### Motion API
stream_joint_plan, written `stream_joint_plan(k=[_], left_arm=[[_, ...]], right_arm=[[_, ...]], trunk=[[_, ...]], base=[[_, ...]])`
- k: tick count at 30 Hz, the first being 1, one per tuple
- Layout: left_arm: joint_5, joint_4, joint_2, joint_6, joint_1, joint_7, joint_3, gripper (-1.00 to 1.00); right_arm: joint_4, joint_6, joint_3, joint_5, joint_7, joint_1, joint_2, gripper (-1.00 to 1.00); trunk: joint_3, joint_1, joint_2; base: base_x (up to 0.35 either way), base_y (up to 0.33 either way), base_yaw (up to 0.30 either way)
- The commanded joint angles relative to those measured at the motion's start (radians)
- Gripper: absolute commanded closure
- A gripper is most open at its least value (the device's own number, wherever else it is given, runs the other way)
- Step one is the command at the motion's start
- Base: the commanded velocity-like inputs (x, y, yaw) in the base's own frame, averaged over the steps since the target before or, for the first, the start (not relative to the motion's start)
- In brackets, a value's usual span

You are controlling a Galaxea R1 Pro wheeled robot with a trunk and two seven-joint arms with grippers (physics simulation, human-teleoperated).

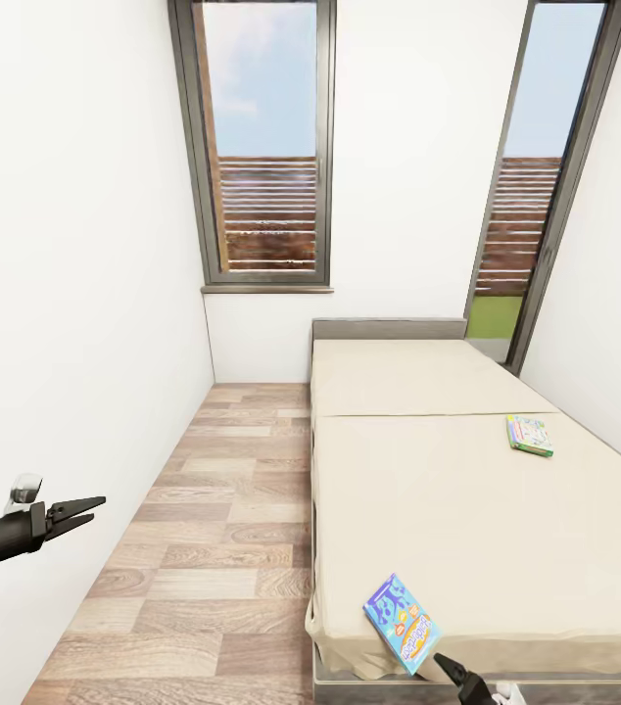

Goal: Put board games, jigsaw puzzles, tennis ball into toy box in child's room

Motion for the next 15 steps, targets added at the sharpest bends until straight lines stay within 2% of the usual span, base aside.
stream_joint_plan(k=[1,4,8,15], left_arm=[[-0.011,-0.001,0.000,0.010,-0.001,-0.009,0.002,-1.00],[-0.011,-0.001,0.000,0.010,-0.001,-0.009,0.002,-1.00],[-0.011,-0.001,0.000,0.010,-0.001,-0.009,0.002,-1.00],[-0.011,-0.001,0.000,0.010,-0.001,-0.009,0.002,-1.00]], right_arm=[[-0.001,0.009,0.011,-0.005,0.004,-0.001,0.001,-1.00],[-0.006,0.008,0.049,-0.003,0.017,-0.001,0.003,-1.00],[-0.020,0.008,0.082,-0.002,0.047,-0.001,0.005,-1.00],[-0.026,0.008,0.095,-0.002,0.066,-0.001,0.006,-1.00]], trunk=[[-0.001,0.000,0.000],[-0.001,0.000,0.000],[-0.001,0.000,0.000],[-0.001,0.000,0.000]], base=[[0.000,0.000,0.000],[0.000,0.000,0.000],[0.000,0.000,0.000],[0.000,0.000,0.000]])
